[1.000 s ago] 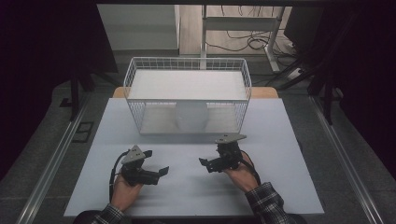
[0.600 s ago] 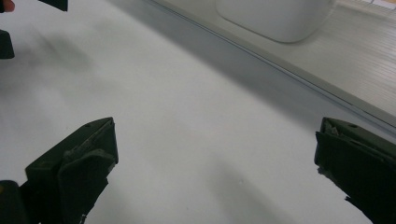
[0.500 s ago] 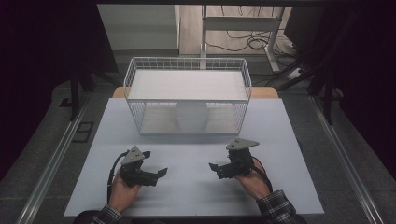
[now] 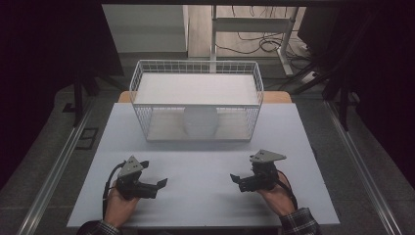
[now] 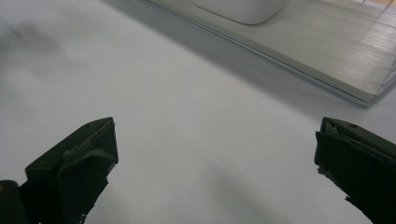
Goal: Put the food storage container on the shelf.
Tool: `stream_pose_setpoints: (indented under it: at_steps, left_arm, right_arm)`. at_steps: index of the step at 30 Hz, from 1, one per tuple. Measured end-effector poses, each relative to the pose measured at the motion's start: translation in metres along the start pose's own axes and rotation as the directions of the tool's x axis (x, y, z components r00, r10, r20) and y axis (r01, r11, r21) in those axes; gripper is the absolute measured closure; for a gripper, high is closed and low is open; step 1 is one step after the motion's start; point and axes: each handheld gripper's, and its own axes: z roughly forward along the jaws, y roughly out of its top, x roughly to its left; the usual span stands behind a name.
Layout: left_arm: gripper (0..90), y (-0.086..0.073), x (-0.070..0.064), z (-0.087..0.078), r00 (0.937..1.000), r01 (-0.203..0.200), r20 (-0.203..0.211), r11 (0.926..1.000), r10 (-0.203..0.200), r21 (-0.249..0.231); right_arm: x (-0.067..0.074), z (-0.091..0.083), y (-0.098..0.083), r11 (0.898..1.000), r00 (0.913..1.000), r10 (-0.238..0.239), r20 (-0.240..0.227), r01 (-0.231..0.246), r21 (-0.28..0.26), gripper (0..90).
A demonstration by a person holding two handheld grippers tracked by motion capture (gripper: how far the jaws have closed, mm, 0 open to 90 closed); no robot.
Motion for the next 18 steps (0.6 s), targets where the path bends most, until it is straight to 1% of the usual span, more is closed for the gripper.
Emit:
stream_pose_setpoints:
  at_steps: [4, 6, 8, 12, 14, 18]
  left_arm:
    - [3.2, -0.005, 0.003, -0.009, 0.9997, 0.010, -0.020, 0.9999, -0.010, -0.001]
    - [3.2, -0.007, 0.004, -0.011, 0.9996, 0.016, -0.024, 0.9999, -0.016, -0.002]
    - [3.2, -0.010, 0.004, -0.013, 0.9994, 0.019, -0.028, 0.9998, -0.019, 0.001]
    - [3.0, -0.014, 0.003, -0.016, 0.9992, 0.021, -0.033, 0.9997, -0.021, 0.008]
    - [2.7, -0.016, 0.003, -0.016, 0.9992, 0.020, -0.036, 0.9997, -0.019, 0.015]
    - [2.6, -0.020, 0.004, -0.017, 0.9988, 0.025, -0.042, 0.9993, -0.024, 0.028]
  right_arm:
    - [-0.002, -0.008, -0.006, 1.000, 0.9998, 0.009, 0.018, -0.009, -0.003, 0.0]
    - [-0.004, -0.012, -0.010, 1.000, 0.9993, 0.015, 0.033, -0.015, -0.004, 0.0]
    - [-0.005, -0.015, -0.013, 1.000, 0.9990, 0.022, 0.038, -0.022, 0.000, 0.0]
    - [-0.008, -0.019, -0.022, 0.999, 0.9979, 0.031, 0.058, -0.031, 0.014, 0.0]
    - [-0.010, -0.023, -0.029, 0.999, 0.9968, 0.045, 0.066, -0.046, 0.019, 0.0]
    - [-0.010, -0.027, -0.035, 0.998, 0.9950, 0.055, 0.083, -0.058, 0.023, 0.0]
